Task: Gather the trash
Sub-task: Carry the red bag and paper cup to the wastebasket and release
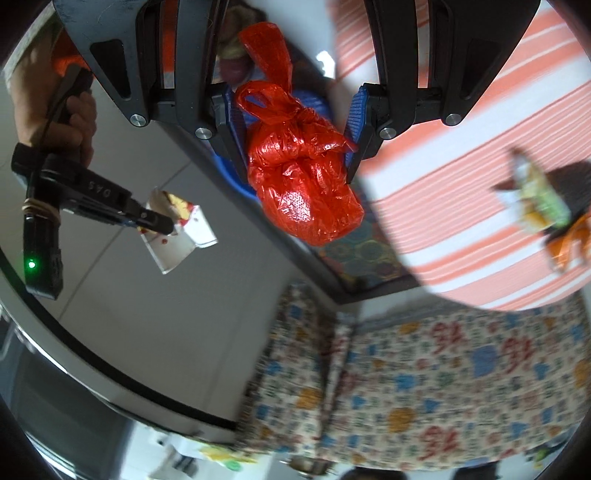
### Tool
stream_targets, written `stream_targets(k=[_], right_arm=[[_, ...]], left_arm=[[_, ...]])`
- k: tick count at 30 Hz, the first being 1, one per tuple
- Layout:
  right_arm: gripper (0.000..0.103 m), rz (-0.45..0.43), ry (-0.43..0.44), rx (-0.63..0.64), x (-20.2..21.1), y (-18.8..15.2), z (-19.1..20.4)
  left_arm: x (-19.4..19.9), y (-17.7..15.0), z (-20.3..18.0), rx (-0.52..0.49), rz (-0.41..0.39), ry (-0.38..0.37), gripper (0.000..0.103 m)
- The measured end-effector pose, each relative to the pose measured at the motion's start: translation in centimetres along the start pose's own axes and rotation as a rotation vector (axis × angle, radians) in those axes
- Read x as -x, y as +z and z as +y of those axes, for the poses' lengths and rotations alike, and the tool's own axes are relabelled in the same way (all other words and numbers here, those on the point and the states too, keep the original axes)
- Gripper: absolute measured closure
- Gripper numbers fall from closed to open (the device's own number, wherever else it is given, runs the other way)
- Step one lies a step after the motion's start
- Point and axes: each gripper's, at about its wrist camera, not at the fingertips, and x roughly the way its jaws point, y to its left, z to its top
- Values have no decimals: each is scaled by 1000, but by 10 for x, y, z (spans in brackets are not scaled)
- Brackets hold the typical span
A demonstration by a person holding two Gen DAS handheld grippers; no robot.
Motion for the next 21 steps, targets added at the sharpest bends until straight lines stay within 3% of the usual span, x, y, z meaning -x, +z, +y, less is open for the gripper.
stream_targets(k=[6, 15, 21], right_arm=[[92, 36, -79, -79, -12, -2, -49], [92, 83, -137, -121, -39, -1, -81], [92, 110, -123, -189, -57, -3, -96]], left_arm=[[-49, 7, -34, -33, 24, -64, 56], [-102, 9, -42, -33, 60, -61, 55], [-124, 8, -44, -39, 81, -61, 55]])
